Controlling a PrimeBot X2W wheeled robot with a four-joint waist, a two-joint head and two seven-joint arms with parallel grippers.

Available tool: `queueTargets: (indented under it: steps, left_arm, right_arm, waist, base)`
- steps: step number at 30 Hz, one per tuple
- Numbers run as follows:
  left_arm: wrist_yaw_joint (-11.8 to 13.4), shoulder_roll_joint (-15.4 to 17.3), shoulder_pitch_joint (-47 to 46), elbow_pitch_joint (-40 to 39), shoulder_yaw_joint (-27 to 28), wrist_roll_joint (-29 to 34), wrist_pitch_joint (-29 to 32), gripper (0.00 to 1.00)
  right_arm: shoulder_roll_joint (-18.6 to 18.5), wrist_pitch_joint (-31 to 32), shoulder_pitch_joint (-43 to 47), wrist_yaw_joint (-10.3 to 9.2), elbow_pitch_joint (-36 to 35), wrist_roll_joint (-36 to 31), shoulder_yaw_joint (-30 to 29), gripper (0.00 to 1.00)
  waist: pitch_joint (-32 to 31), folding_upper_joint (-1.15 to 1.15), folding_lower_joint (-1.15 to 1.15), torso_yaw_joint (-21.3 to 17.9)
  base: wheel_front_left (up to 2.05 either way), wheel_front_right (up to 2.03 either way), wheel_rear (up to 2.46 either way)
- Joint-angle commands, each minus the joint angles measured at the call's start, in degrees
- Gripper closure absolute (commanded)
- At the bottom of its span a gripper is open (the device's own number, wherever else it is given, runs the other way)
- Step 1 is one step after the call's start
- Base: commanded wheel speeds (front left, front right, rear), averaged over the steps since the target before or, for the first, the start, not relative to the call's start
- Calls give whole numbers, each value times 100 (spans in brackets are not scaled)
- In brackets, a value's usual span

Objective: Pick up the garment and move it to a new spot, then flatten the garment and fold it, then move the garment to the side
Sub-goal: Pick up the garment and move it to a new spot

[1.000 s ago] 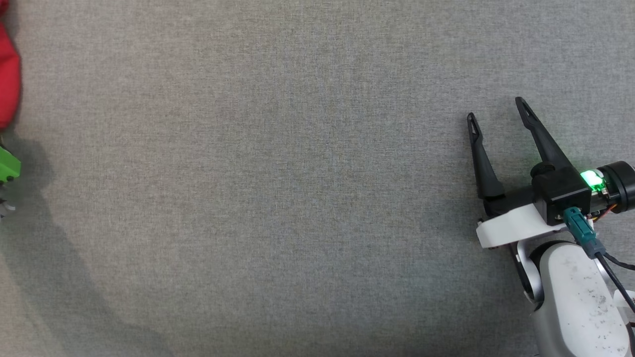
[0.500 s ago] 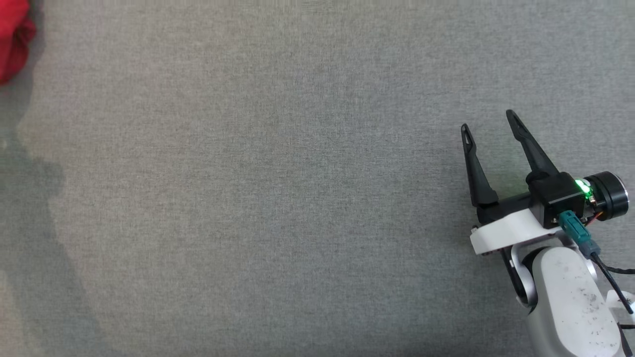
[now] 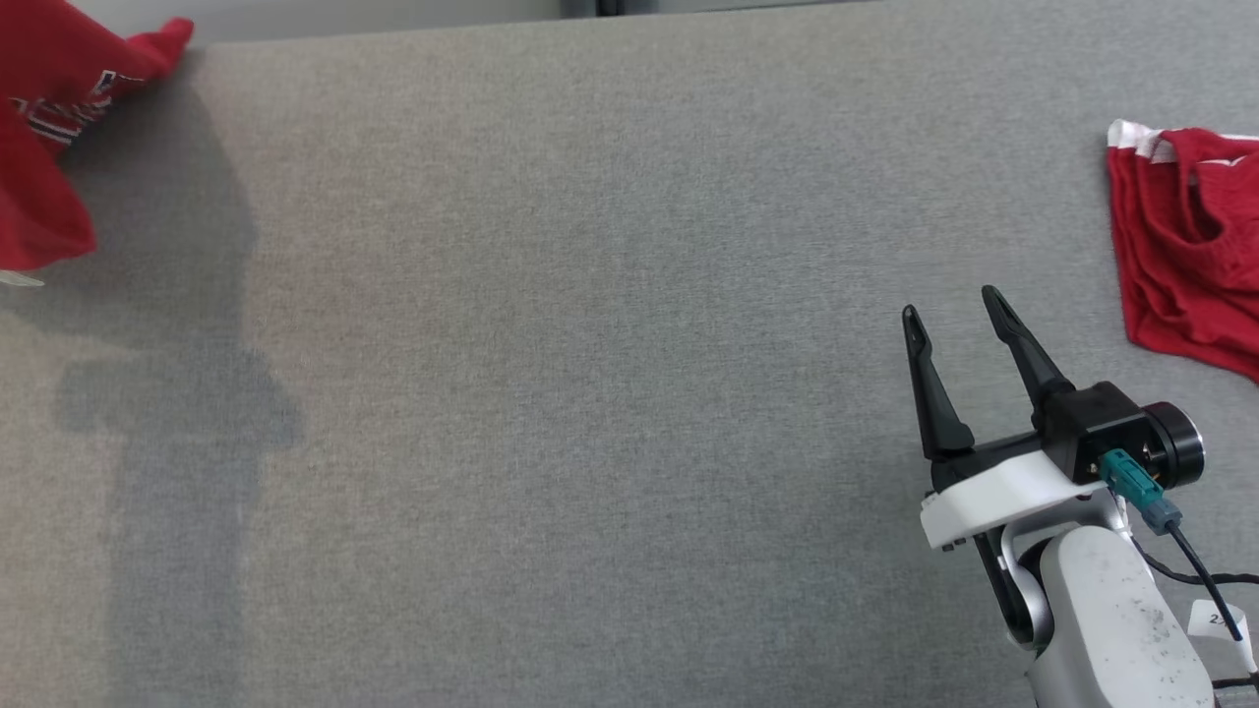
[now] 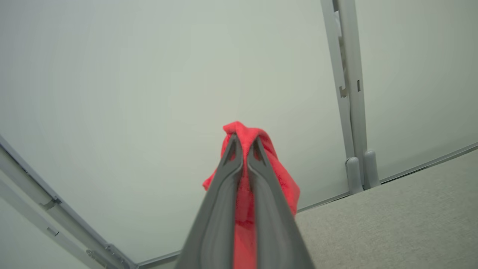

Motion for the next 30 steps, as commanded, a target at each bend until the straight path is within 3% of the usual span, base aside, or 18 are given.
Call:
queueTargets:
  steps: [1,11,21,30]
  left_arm:
    - [14,-55,-164,-193,-79,78,80,100]
    - [4,-682,-923,-1589,-691,333,520,100]
    - [-1,-1450,-1356,-2235,-872,-194,570,100]
    - [50,-1660,-977,-2624,-1069,-474,669,100]
  right_arm:
    - [-15,-24,92,-9,28,91,2,0]
    - [-16,-30,324,-9,-60,451,-55,0]
    - [-17,-31,401,-9,-113,509,-357,0]
    - [-18,-32,440,-9,-169,517,-573,0]
  waist:
    - [-463,0,0,-413]
    - [-777,0,0,-918]
    - [-829,0,0,-1169]
    - [-747,0,0,-1177]
  base:
    - [0,0,0]
    - [0,0,0]
    - [0,0,0]
    - [0,0,0]
